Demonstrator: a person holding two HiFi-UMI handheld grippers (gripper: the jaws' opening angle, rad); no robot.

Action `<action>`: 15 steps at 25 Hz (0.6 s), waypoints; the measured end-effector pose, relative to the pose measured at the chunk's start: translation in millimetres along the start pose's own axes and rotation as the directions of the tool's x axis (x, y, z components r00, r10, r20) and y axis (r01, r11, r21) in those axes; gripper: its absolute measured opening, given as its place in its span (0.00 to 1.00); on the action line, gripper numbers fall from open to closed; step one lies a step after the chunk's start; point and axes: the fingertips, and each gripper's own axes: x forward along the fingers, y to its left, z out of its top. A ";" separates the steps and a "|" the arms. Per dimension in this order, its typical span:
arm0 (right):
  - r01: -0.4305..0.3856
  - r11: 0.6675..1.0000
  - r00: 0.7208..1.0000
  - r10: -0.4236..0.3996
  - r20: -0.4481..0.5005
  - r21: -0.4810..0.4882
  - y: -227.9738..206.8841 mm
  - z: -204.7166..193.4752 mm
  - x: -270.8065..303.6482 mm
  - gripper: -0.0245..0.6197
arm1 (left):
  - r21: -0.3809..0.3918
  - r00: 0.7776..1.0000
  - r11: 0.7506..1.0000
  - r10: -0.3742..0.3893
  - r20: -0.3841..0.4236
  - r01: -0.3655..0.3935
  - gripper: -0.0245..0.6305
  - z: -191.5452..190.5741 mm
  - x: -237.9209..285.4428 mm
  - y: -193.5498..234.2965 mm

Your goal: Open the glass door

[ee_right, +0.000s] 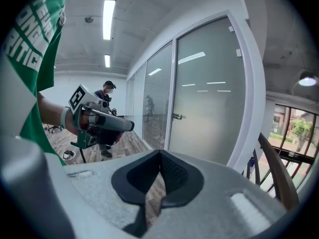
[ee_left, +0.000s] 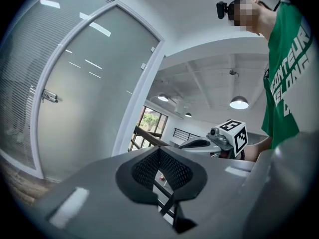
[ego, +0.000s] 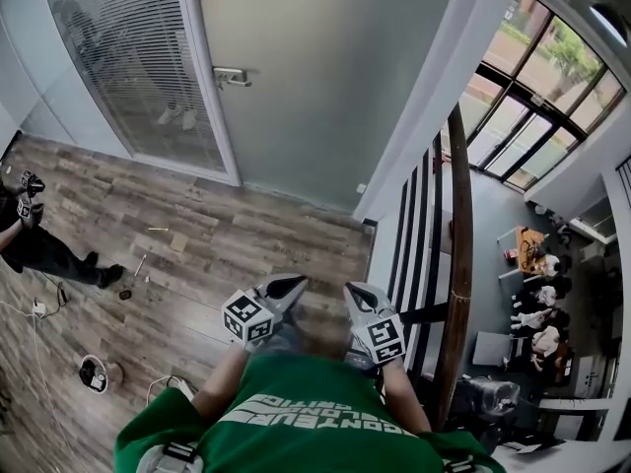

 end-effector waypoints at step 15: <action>-0.038 0.998 0.999 0.036 -0.039 -0.046 -23.4 49.6 100.1 0.03 | -0.038 0.999 0.999 0.023 0.034 -0.021 0.06 40.0 1.2 98.1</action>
